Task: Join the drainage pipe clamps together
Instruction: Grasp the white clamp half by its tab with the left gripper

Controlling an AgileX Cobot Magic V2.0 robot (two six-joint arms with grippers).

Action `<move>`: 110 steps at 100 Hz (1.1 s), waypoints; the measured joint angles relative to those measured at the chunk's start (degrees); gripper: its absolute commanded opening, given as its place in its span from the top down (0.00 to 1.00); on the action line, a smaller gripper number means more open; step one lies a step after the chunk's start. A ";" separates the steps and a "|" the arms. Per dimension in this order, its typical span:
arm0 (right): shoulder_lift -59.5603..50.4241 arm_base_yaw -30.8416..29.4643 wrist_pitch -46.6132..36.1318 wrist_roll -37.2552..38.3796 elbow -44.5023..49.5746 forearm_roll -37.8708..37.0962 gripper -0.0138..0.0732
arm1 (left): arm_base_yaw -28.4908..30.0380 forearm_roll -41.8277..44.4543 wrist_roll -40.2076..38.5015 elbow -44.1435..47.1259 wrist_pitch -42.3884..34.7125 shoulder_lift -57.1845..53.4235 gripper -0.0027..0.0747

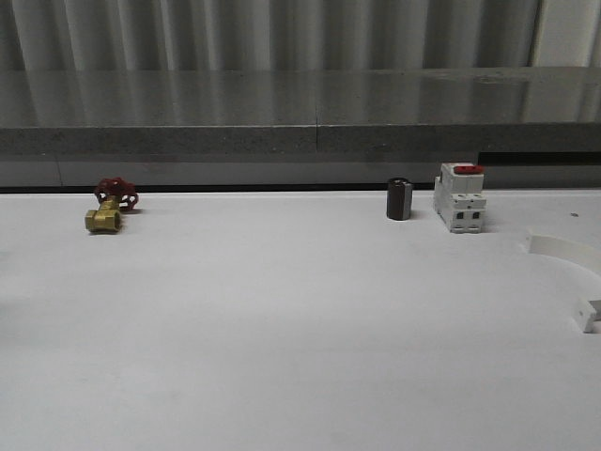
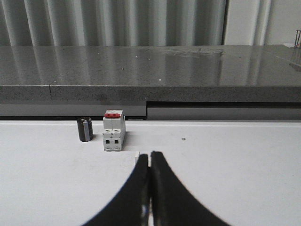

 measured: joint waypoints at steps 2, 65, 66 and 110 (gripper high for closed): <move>0.00 0.00 0.00 0.00 0.00 0.00 0.92 | 0.00 0.00 0.20 -0.54 0.00 0.82 0.26; 0.00 0.00 0.00 0.00 0.00 0.00 0.92 | 0.00 -1.78 4.88 -7.93 -0.91 13.51 0.33; 0.00 0.00 0.00 0.00 0.00 0.00 0.92 | 0.00 -1.78 4.87 -7.93 -0.91 13.51 0.34; 0.00 0.00 0.00 0.00 0.00 0.00 0.92 | 0.00 -1.88 5.21 -7.98 -1.79 13.51 0.98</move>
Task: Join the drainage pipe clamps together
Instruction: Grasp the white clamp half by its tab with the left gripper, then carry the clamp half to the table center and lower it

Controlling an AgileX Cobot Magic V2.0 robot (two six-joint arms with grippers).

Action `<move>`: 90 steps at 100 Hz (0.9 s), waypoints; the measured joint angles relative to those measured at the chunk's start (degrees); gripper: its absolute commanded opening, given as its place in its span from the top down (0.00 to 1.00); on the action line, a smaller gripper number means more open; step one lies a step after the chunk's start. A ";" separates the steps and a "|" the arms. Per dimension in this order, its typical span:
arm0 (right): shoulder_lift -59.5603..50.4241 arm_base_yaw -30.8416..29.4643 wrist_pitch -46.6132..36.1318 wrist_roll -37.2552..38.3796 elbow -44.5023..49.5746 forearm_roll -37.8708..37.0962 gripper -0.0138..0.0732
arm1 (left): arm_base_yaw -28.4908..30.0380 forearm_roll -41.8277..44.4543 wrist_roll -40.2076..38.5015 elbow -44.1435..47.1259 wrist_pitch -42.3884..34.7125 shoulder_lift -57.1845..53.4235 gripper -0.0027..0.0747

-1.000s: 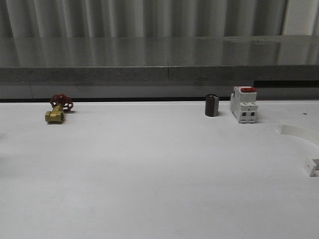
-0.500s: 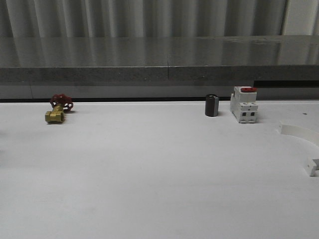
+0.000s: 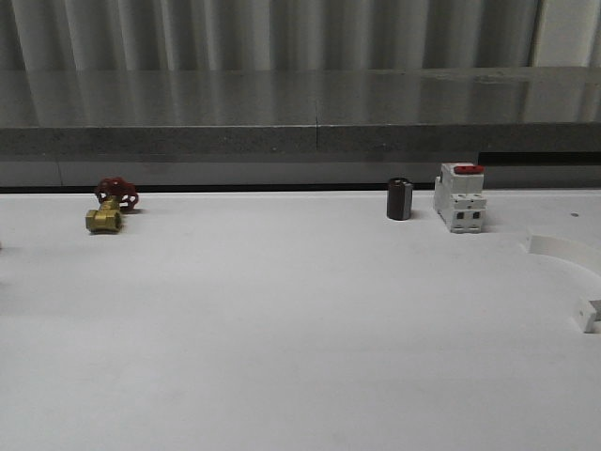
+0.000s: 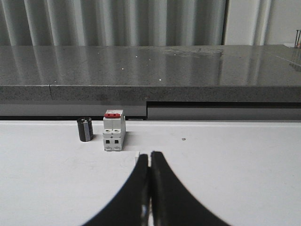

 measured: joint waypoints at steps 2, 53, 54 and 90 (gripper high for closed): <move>0.00 0.00 0.00 0.00 0.00 0.00 0.92 | -0.11 0.00 0.00 0.00 0.14 0.00 0.98; 0.00 0.00 0.00 0.00 0.00 0.00 0.92 | -14.25 1.50 -8.88 0.00 6.47 -10.63 0.98; 0.00 0.00 0.00 0.00 0.00 0.00 0.92 | -14.62 1.50 -9.17 0.00 6.49 -10.82 0.98; 0.00 0.00 0.00 0.00 0.00 0.00 0.92 | -32.40 -1.59 -20.18 -0.48 5.15 -10.09 0.98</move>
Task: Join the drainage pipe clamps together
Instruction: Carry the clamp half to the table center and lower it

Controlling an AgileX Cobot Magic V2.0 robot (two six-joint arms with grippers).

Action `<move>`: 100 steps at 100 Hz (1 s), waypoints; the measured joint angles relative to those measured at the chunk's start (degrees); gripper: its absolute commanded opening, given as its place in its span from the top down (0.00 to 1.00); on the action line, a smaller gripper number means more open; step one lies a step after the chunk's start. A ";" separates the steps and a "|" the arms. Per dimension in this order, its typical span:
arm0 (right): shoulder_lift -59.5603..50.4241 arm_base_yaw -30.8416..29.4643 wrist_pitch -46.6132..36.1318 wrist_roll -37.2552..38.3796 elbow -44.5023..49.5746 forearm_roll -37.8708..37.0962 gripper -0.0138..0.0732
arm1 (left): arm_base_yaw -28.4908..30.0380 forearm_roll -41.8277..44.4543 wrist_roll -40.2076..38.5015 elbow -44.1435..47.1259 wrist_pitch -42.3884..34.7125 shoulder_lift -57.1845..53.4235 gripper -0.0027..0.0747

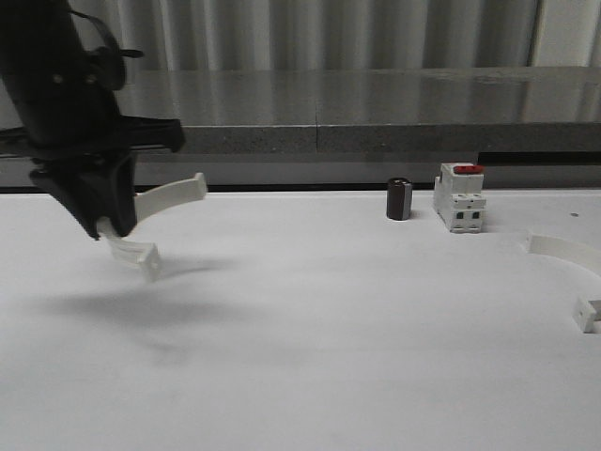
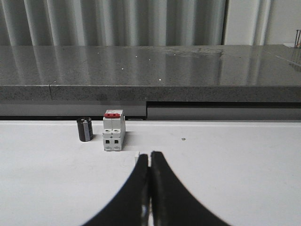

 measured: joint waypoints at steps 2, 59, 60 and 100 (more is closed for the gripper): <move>0.00 0.00 0.00 0.00 0.00 0.00 0.92 | -0.46 -0.11 -0.51 -0.33 -0.12 0.34 0.98; 0.00 0.00 0.00 0.00 0.00 0.00 0.92 | -10.25 -0.21 -6.69 -13.81 -0.68 13.39 0.98; 0.00 0.00 0.00 0.00 0.00 0.00 0.92 | -10.25 -0.21 -6.69 -13.94 -0.68 13.69 0.98; 0.00 0.00 0.00 0.00 0.00 0.00 0.92 | -11.12 -0.12 -6.83 -14.76 -0.47 16.11 0.67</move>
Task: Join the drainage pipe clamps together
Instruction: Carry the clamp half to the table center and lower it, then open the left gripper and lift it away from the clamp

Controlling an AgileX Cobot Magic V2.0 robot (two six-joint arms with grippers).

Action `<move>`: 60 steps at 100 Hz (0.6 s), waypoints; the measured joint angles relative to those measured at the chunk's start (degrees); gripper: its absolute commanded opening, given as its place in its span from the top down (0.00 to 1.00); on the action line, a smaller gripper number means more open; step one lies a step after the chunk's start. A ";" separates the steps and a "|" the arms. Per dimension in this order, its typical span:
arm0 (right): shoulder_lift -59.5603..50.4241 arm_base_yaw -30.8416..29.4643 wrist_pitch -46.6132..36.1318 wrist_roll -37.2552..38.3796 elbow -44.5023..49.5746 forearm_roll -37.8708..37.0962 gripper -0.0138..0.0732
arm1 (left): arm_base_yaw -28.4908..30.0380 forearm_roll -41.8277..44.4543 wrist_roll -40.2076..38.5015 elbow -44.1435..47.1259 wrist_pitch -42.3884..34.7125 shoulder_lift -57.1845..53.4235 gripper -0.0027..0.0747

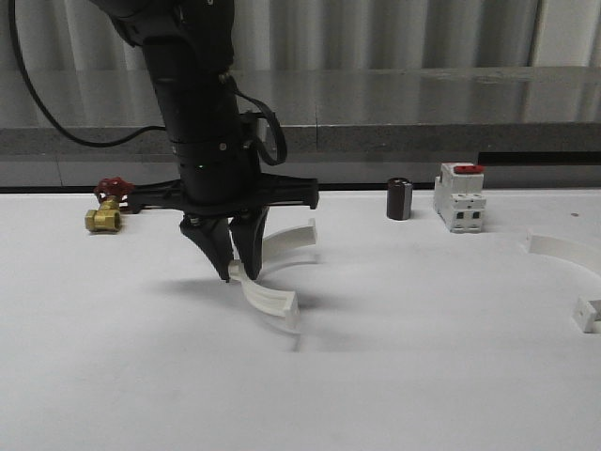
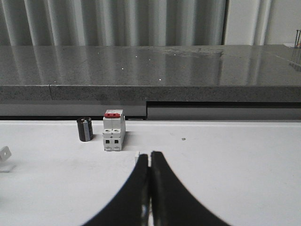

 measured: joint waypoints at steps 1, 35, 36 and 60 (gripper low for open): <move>0.00 0.00 0.00 0.00 0.00 0.00 0.92 | 0.00 0.00 0.00 0.00 0.00 0.00 0.63; 0.00 0.00 0.00 0.00 0.00 0.00 0.92 | -0.08 0.60 0.00 -1.63 -0.34 -0.28 0.28; 0.00 0.00 0.00 0.00 0.00 0.00 0.92 | -0.08 0.74 0.00 -1.72 -0.34 -0.31 0.28; 0.00 0.00 0.00 0.00 0.00 0.00 0.92 | -0.08 6.61 0.00 -2.31 -2.12 -6.65 0.64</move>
